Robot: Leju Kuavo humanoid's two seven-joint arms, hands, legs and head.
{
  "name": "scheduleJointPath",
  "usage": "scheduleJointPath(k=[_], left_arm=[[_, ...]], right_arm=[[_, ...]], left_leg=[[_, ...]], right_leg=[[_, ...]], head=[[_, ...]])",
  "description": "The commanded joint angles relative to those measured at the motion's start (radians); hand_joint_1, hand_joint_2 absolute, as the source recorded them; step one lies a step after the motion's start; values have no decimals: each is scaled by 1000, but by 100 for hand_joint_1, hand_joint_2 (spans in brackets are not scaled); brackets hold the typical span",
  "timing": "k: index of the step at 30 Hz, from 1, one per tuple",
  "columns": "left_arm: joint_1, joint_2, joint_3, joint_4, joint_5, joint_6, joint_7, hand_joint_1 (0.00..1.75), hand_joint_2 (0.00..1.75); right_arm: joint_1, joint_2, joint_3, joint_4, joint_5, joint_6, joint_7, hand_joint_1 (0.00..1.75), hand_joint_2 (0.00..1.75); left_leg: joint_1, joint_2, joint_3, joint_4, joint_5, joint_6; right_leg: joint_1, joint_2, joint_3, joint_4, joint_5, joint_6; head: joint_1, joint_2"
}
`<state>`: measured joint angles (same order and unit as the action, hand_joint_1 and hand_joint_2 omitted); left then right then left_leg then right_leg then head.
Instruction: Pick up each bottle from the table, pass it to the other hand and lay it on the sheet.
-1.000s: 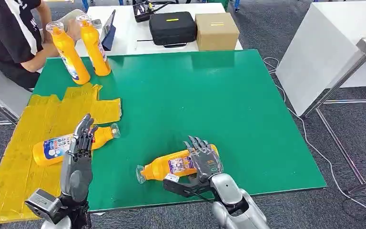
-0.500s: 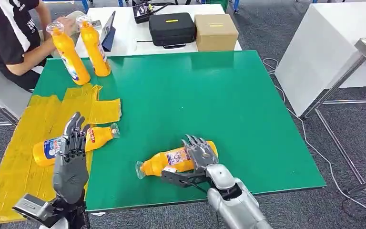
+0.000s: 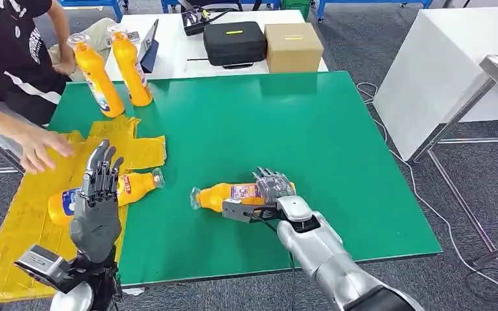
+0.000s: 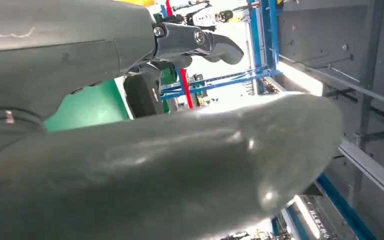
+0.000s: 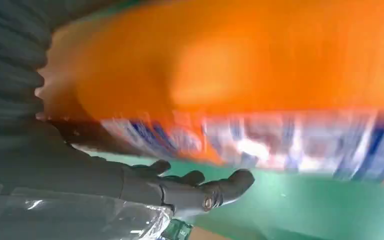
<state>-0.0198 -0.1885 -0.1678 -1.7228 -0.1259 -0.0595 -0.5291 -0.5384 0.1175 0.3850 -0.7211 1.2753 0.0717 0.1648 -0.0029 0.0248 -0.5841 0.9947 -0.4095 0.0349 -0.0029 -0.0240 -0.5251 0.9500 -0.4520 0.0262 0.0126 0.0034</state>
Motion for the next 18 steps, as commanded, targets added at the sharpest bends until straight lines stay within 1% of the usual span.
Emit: scheduleJointPath(k=[1,3,6,7,8,9,10,11,12,13,15,16,17,18], left_arm=[[-35,-6,44,80,25,-27,10,0,0],[-36,-8,44,84,25,-30,10,0,0],[-37,-8,42,85,25,-32,11,0,0],[-37,-6,40,82,25,-34,12,0,0],[-33,-7,41,78,25,-35,15,0,0],[-27,-7,40,72,25,-37,21,0,0],[-16,-5,38,68,24,-43,37,0,0],[-8,-3,35,67,25,-46,39,0,0],[-2,0,32,76,41,-68,77,0,0],[0,5,21,91,19,-66,89,0,0],[-3,11,6,109,-20,-49,102,0,0],[-10,18,-9,117,-44,-47,114,0,0],[-14,17,-14,121,-47,-46,115,0,0],[-22,21,-29,125,-74,-35,120,0,0]], right_arm=[[-7,-2,-53,165,-3,-13,2,175,175],[10,-6,-61,138,-4,-22,2,175,175],[51,-9,-86,73,-16,-61,-5,175,175],[84,-9,-107,7,-24,-84,-7,175,175],[110,0,-136,-49,-47,-142,-25,175,175],[135,10,-158,-106,-69,-171,-43,175,175],[173,25,-186,-188,-125,-234,-106,175,175],[207,26,-185,-262,-133,-225,-105,175,175],[243,38,-199,-336,-199,-274,-180,175,175],[285,44,-199,-400,-254,-311,-239,175,175],[326,55,-201,-466,-326,-352,-294,175,175],[344,59,-197,-488,-366,-384,-334,175,175],[349,58,-192,-492,-368,-385,-335,175,175],[363,59,-187,-515,-422,-405,-372,175,175]], left_leg=[[0,-5,0,-2,1,-2],[1,-4,1,-2,1,-2],[1,-6,1,-3,1,-2],[1,-6,2,-2,1,-2],[1,-8,2,-3,1,-2],[1,-8,1,-3,1,-2],[1,-6,1,-2,0,-2],[1,-7,1,-2,0,-2],[0,-6,1,-2,0,-2],[0,-6,-1,-2,0,-2],[0,-6,-3,-2,-1,-2],[0,-5,-4,-1,-1,-2],[0,-4,-6,-1,-1,-2],[0,-4,-7,-1,0,-2]], right_leg=[[0,-2,1,-2,0,-1],[0,-1,3,-2,0,0],[0,-3,3,-3,0,-1],[0,-3,4,-3,0,0],[0,-4,4,-4,0,-1],[0,-4,3,-3,-1,-1],[1,-3,3,-2,-1,-1],[0,-3,3,-3,-1,-1],[0,-2,3,-2,-1,-1],[0,-3,3,-2,-1,0],[0,-2,9,-2,-1,0],[0,-2,8,-1,-2,0],[0,-2,6,0,-1,0],[0,-2,5,0,-1,0]], head=[[0,0],[0,0],[0,0],[0,0],[0,0],[0,0],[0,0],[0,0],[0,0],[0,0],[0,0],[0,0],[0,0],[-1,0]])
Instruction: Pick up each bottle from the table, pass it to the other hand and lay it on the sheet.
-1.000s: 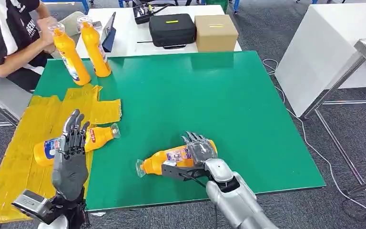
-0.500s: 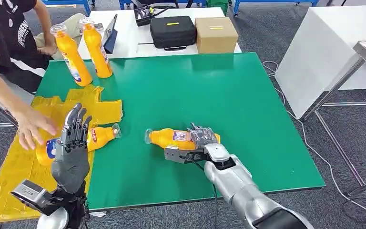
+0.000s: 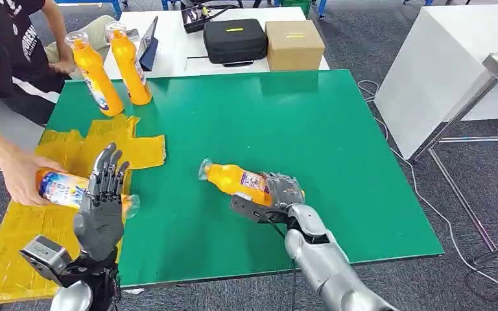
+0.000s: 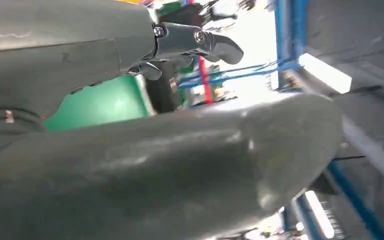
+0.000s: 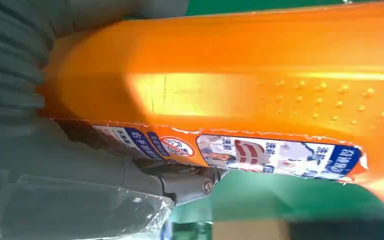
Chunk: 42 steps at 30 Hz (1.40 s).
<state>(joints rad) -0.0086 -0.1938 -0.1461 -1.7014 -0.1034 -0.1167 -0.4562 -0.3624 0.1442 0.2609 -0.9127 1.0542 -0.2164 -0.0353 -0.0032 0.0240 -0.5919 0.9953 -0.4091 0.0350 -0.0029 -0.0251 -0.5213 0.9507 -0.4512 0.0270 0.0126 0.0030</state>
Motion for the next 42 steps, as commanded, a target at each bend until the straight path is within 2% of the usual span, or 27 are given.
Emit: scheduleJointPath(k=[1,5,9,14,16,23,24,32,42], left_arm=[[-41,32,-68,103,-109,24,49,0,0],[-43,29,-71,102,-112,26,52,0,0],[-51,55,-114,105,-133,46,63,0,0],[-50,56,-119,108,-137,57,62,0,0],[-47,66,-136,112,-138,80,61,0,0],[-66,62,-166,147,-180,142,81,0,0],[-76,58,-163,166,-182,149,89,0,175],[-109,48,-152,239,-163,149,98,0,175],[-151,45,-214,307,-164,162,109,0,175]], right_arm=[[190,24,-51,-325,-239,-136,-196,175,175],[190,23,-49,-323,-241,-138,-198,175,175],[181,28,-26,-314,-347,-209,-291,175,175],[175,33,-18,-310,-356,-210,-296,175,175],[150,39,1,-282,-417,-204,-342,175,175],[85,58,70,-200,-472,-186,-363,175,175],[83,59,80,-191,-475,-191,-367,175,175],[87,63,124,-195,-495,-188,-377,175,175],[92,76,236,-188,-493,-160,-364,175,175]], left_leg=[[0,-6,2,-1,-1,-3],[0,-3,-3,-1,-1,-2],[0,-2,-5,-1,0,-1],[0,-2,-4,-1,-1,-2],[0,-3,-3,-1,-1,-3],[0,0,-5,-1,-1,-2],[1,-1,-5,-1,0,-2],[1,-1,-4,-1,-1,-2],[1,-2,-5,-1,0,-2]], right_leg=[[0,-2,2,-1,-3,-1],[0,-1,-3,-1,-2,-1],[0,0,-5,0,-1,-1],[0,1,-4,-1,-2,-1],[0,1,-3,-1,-2,-1],[0,2,-5,-1,-1,-1],[0,1,-5,-1,-1,-1],[0,1,-4,-1,-1,-1],[0,0,-5,-1,-1,-1]], head=[[0,0],[0,0],[0,0],[0,0],[0,0],[0,0],[0,0],[0,0],[0,0]])
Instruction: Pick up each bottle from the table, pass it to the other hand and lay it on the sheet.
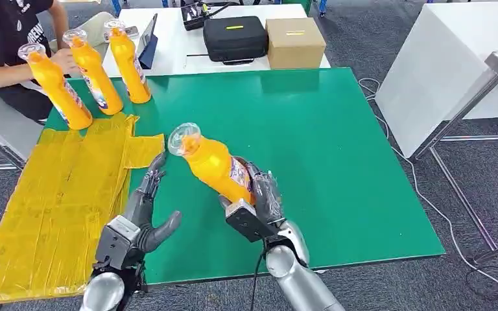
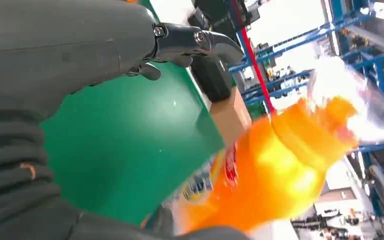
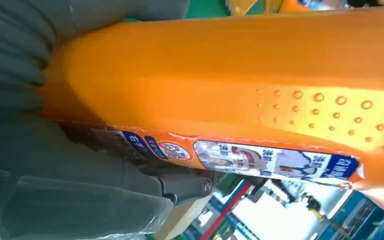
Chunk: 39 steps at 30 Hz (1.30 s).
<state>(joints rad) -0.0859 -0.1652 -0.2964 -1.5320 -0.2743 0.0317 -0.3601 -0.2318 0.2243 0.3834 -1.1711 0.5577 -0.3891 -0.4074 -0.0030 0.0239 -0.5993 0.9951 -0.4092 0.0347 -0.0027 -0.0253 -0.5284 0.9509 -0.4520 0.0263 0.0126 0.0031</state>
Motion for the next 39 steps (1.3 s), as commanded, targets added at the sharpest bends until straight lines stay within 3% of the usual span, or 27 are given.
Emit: scheduleJointPath(k=[1,27,33,39], left_arm=[[-74,16,-64,137,7,14,12,0,175],[-62,5,-36,124,45,21,29,0,175],[-51,-3,-10,76,128,-40,48,0,175],[-53,-10,54,86,382,-159,88,0,175]], right_arm=[[-39,-4,113,71,4,13,8,175,175],[-36,-27,285,67,49,11,13,175,175],[-53,-17,335,137,71,-29,34,175,175],[-60,-18,342,158,73,-45,29,175,175]], left_leg=[[1,-2,4,-1,-1,-2],[1,-3,4,-2,-1,-2],[1,-1,3,-1,-1,-2],[1,-1,3,-1,-1,-2]], right_leg=[[0,1,4,-1,-1,-1],[0,1,4,-2,-1,-1],[1,2,3,-1,-1,-1],[0,2,3,-1,-1,-1]], head=[[0,0],[0,0],[0,0],[0,0]])
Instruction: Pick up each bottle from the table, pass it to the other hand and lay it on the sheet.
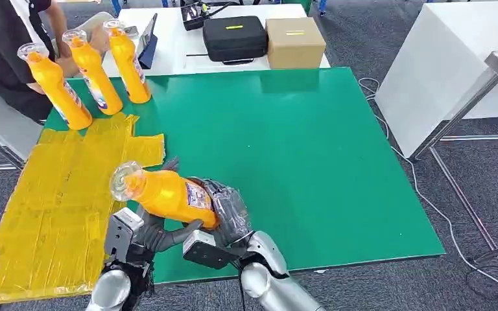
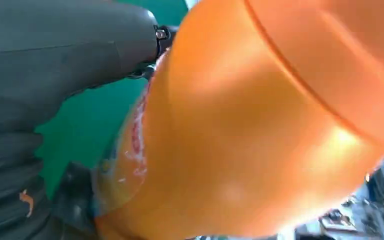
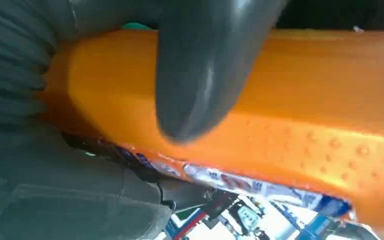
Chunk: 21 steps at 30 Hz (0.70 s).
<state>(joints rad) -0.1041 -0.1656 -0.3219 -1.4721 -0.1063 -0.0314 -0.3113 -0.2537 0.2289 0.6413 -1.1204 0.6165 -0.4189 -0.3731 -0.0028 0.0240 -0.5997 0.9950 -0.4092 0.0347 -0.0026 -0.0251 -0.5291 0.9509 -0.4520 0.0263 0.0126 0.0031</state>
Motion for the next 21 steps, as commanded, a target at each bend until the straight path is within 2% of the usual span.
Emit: scheduleJointPath(k=[1,5,6,15,21], left_arm=[[-38,-13,89,34,265,-114,52,0,175],[-67,-7,109,89,467,-180,110,0,175],[-74,-2,104,98,480,-180,111,0,175],[-111,4,87,142,528,-167,105,0,175],[-117,-1,81,136,540,-179,106,0,175]], right_arm=[[-40,-23,84,110,13,-13,-4,175,175],[-48,-21,89,131,12,-21,3,175,175],[-51,-20,88,137,14,-27,3,175,175],[-62,-18,74,158,51,-55,32,175,175],[-63,-15,74,160,63,-56,42,175,175]], left_leg=[[0,-2,6,-2,-2,-3],[1,-2,5,-1,-1,-3],[1,-3,9,-2,-3,-4],[0,-3,2,-1,0,-1],[1,-4,3,-1,0,-2]], right_leg=[[0,2,5,-2,-2,-1],[0,2,5,-2,-1,-1],[0,4,9,-2,-3,-1],[0,-1,2,-1,-1,0],[0,-1,4,-1,-1,-1]], head=[[0,0],[0,0],[0,0],[0,0],[0,0]])
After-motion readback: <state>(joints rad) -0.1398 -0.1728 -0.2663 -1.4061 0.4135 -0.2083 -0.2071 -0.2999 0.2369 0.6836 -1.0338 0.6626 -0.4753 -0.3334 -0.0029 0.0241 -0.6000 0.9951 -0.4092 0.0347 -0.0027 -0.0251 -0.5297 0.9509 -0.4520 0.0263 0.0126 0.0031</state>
